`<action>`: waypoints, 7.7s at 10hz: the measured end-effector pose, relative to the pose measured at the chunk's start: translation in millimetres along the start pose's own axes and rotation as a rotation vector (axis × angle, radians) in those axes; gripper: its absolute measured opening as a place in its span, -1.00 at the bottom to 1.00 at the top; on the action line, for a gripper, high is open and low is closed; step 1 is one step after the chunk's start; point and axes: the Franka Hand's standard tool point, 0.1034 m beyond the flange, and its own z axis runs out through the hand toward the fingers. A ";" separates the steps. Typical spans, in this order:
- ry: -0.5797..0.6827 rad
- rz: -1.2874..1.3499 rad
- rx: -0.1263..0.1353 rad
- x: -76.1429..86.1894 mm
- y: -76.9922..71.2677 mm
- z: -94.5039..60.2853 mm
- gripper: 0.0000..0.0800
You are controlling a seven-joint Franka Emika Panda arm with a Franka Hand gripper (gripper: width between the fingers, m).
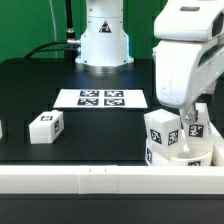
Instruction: Assemble stool
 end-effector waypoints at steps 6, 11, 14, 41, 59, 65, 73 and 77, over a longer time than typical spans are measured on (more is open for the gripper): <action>0.003 0.141 0.004 -0.4 0.2 0.4 -0.16; 0.035 0.620 0.041 -3.2 5.1 -0.2 -0.15; 0.029 0.897 0.051 -0.2 2.4 -0.2 -0.15; 0.078 2.859 0.248 23.9 -9.9 1.9 -0.15; -0.006 1.966 0.216 -17.5 -15.9 -16.9 0.62; -0.049 1.706 0.246 -81.3 -0.8 -20.5 0.62; -0.148 1.348 0.160 -181.2 39.7 -25.5 0.62; -0.143 1.358 0.169 -188.2 44.4 -25.3 0.62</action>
Offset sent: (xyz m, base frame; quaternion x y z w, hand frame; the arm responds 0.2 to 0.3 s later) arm 0.0000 0.0000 0.0000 0.0000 0.0000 0.0000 1.0000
